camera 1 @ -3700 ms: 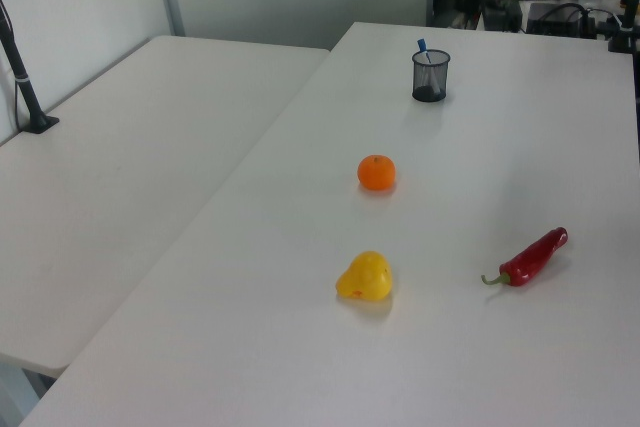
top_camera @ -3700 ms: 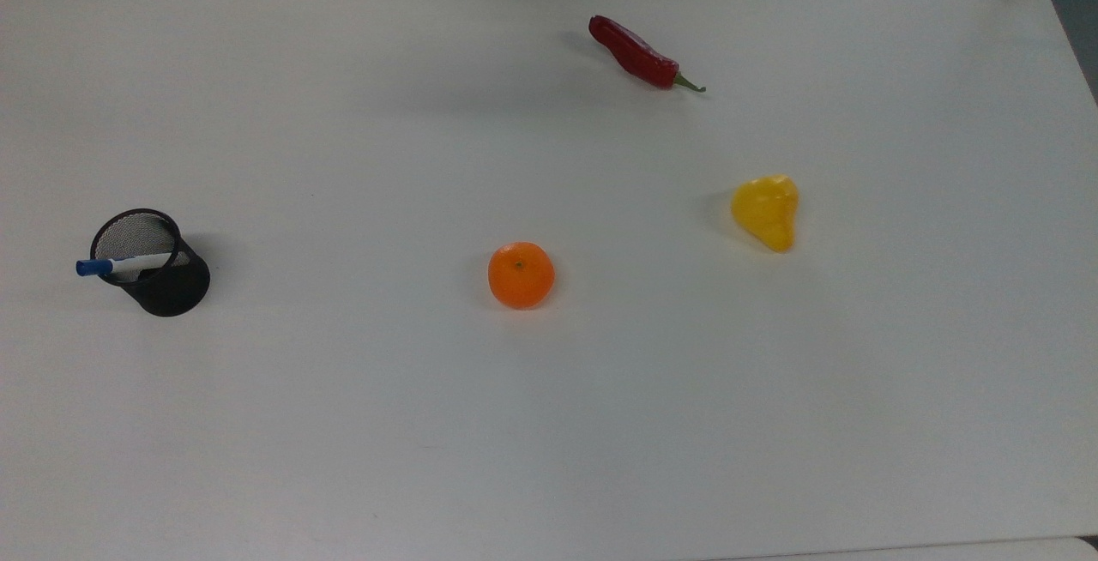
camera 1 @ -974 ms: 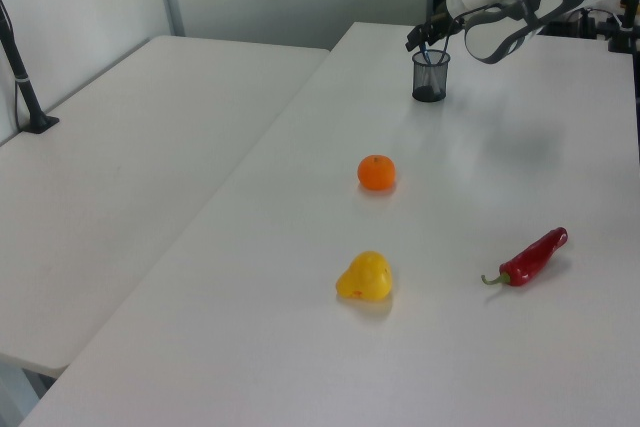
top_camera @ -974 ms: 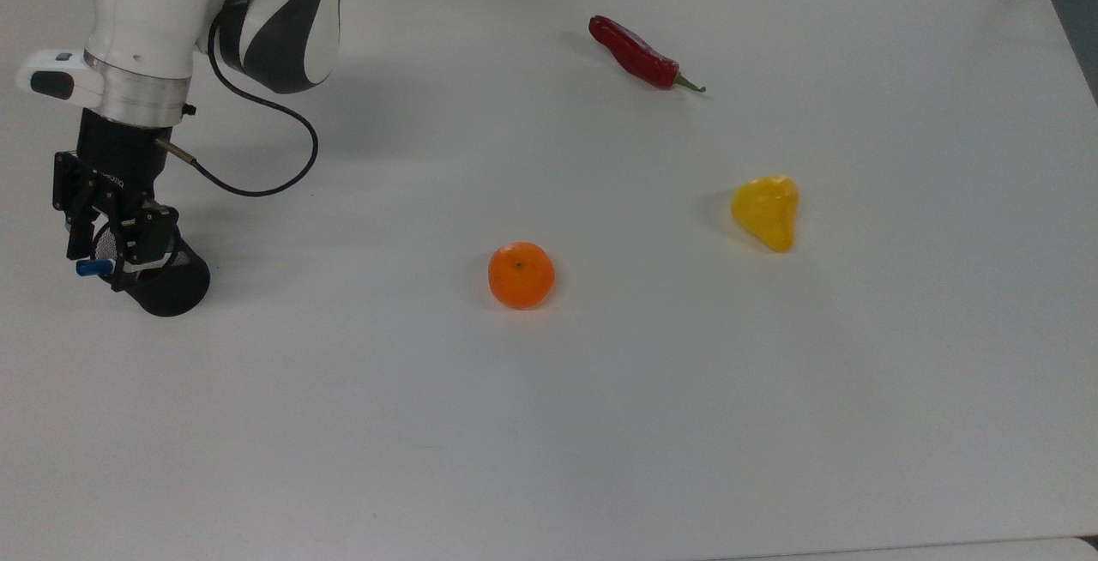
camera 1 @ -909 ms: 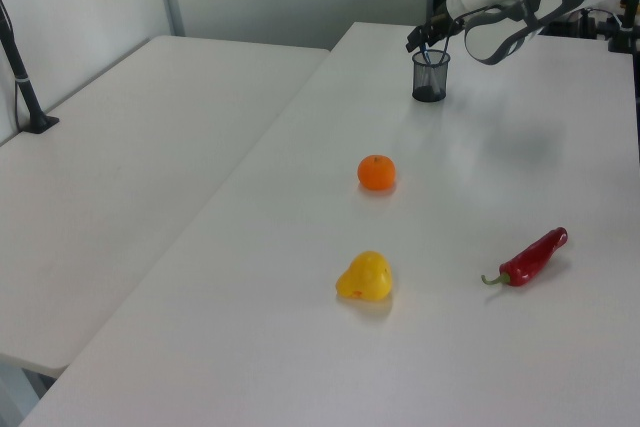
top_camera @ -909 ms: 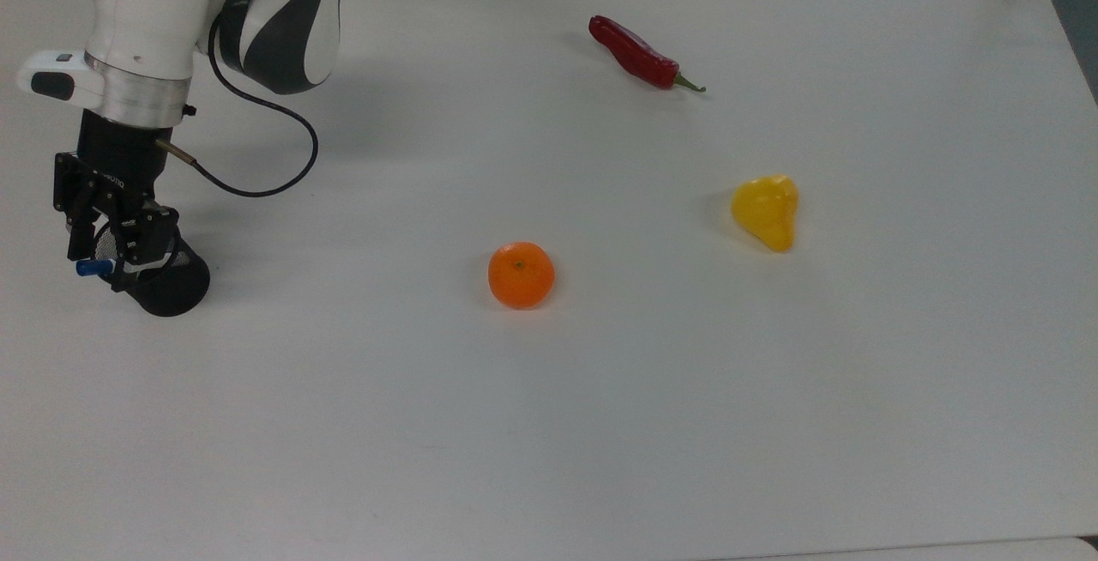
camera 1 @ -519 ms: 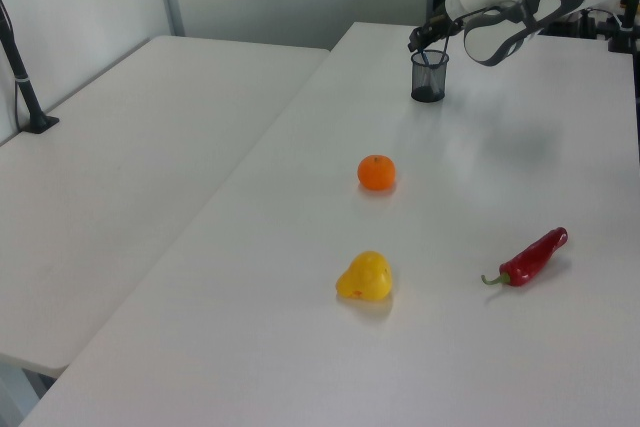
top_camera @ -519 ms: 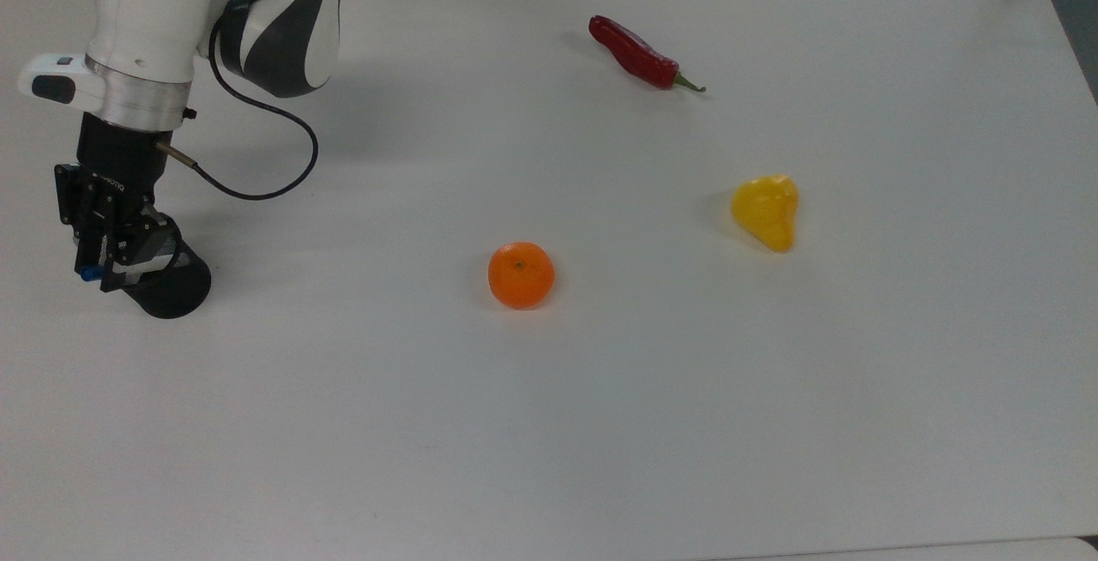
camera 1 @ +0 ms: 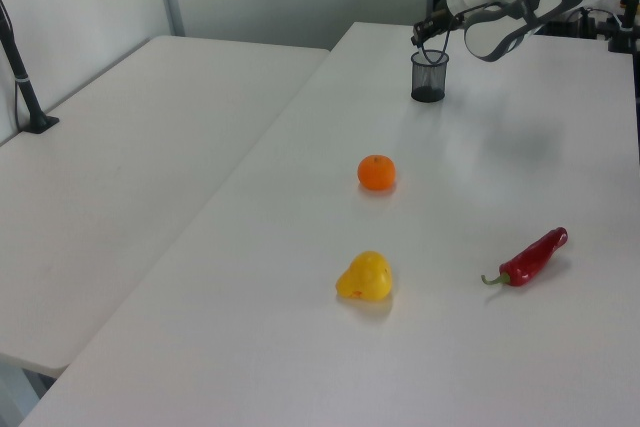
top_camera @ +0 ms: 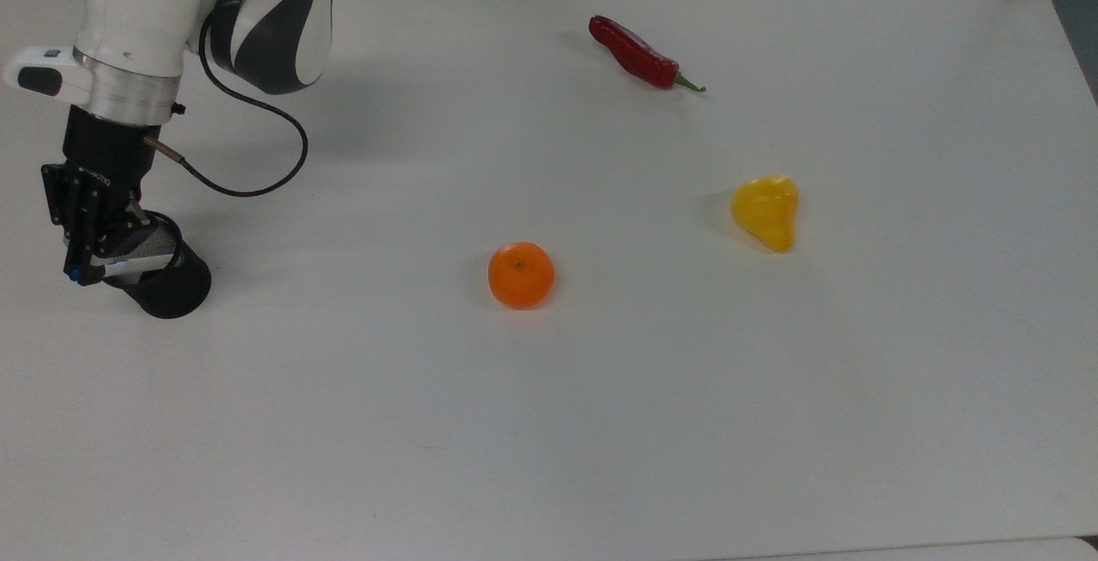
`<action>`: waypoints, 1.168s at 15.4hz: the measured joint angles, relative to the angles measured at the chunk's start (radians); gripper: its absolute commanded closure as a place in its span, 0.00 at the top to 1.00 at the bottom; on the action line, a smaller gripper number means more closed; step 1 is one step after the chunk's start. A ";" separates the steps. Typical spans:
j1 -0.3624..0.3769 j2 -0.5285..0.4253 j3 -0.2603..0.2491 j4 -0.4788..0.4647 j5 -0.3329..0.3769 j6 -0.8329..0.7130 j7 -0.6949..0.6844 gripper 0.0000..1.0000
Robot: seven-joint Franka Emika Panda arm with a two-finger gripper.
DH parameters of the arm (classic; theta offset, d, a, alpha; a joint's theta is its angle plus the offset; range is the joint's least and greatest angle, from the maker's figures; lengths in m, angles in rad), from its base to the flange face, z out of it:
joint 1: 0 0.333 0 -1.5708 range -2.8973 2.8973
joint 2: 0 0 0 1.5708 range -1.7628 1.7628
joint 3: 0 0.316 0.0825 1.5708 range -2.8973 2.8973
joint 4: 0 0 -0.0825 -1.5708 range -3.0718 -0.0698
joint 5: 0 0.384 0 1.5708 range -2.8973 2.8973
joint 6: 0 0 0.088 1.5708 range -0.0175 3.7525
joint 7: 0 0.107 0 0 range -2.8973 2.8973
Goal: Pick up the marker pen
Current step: 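Lift the marker up out of the pen cup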
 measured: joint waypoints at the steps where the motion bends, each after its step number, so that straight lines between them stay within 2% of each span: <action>1: -0.003 -0.006 0.000 0.002 0.000 0.001 0.000 0.00; 8: -0.010 -0.152 0.000 -0.018 0.000 0.001 0.000 0.00; 13: 0.010 -0.339 0.002 -0.136 0.000 -0.003 0.002 0.00; 15: 0.031 -0.386 0.007 -0.154 0.001 -0.041 0.010 0.00; 18: 0.054 -0.458 0.042 -0.156 0.001 -0.196 0.016 0.00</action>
